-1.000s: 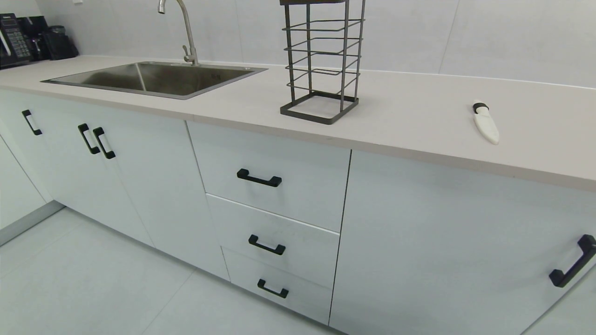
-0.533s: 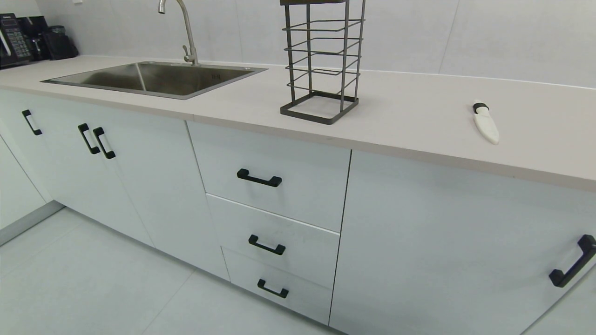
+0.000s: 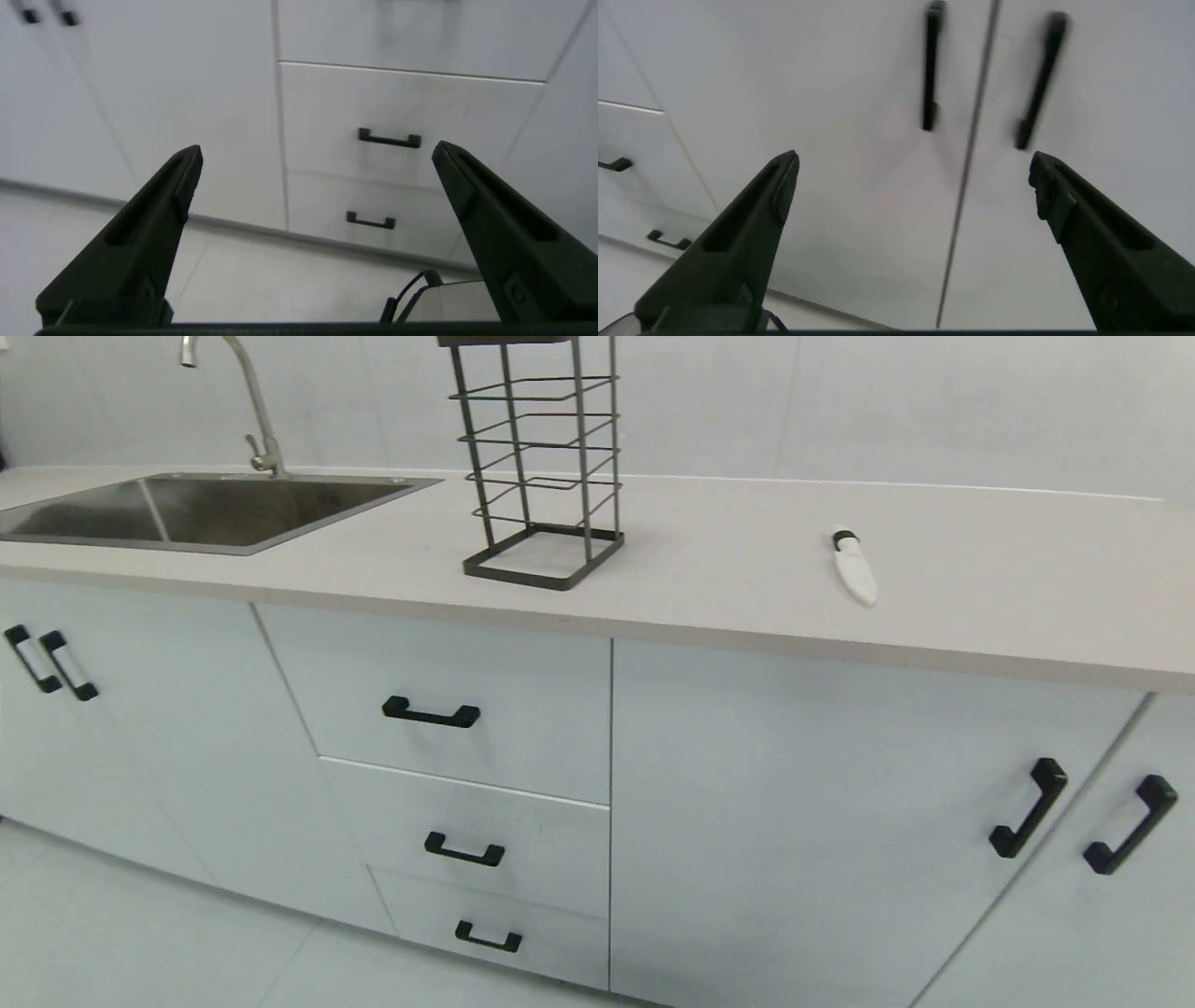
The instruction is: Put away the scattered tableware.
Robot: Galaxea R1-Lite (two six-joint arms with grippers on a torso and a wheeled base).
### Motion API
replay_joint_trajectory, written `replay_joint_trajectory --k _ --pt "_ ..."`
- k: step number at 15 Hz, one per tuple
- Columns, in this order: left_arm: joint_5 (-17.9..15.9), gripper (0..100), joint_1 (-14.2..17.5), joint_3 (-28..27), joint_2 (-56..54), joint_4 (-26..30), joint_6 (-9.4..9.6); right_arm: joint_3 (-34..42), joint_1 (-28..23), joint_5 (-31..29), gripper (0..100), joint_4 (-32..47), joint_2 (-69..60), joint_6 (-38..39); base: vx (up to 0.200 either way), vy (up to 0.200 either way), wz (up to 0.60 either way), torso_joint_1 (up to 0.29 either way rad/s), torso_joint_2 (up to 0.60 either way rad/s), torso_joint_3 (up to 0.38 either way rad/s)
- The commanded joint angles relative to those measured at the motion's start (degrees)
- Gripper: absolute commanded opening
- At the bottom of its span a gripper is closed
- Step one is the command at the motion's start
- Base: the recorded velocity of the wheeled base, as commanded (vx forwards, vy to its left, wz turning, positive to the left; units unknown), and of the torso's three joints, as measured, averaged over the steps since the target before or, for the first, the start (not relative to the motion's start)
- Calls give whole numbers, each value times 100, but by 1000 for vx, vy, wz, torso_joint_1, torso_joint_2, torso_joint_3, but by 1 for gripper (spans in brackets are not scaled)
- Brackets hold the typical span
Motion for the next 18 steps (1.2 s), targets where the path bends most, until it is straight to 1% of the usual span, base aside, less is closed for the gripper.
replay_joint_trajectory --k 1,3,4,5,12,15,18 --pt "8 100 2 0 7 -4 -25 -2 4 -7 100 0 8 -5 0 0 -600 7 2 2" --pt "43 100 2 0 7 -4 -78 -2 4 2 100 0 8 -5 0 0 0 0 0 0" --pt "52 100 2 0 7 -4 -78 -2 4 2 100 0 8 -5 0 0 0 0 0 0" --pt "52 100 2 0 7 -4 -78 7 4 2 100 0 8 -5 0 0 -600 2 2 2" --pt "60 100 2 0 7 5 -78 -2 4 2 100 0 8 -5 0 0 0 0 0 0" --pt "78 100 2 0 7 -4 -78 -2 4 2 100 0 8 -5 200 0 0 1 2 5" --pt "87 100 2 0 7 -4 -78 -2 4 2 100 0 8 -5 0 0 0 0 0 0"
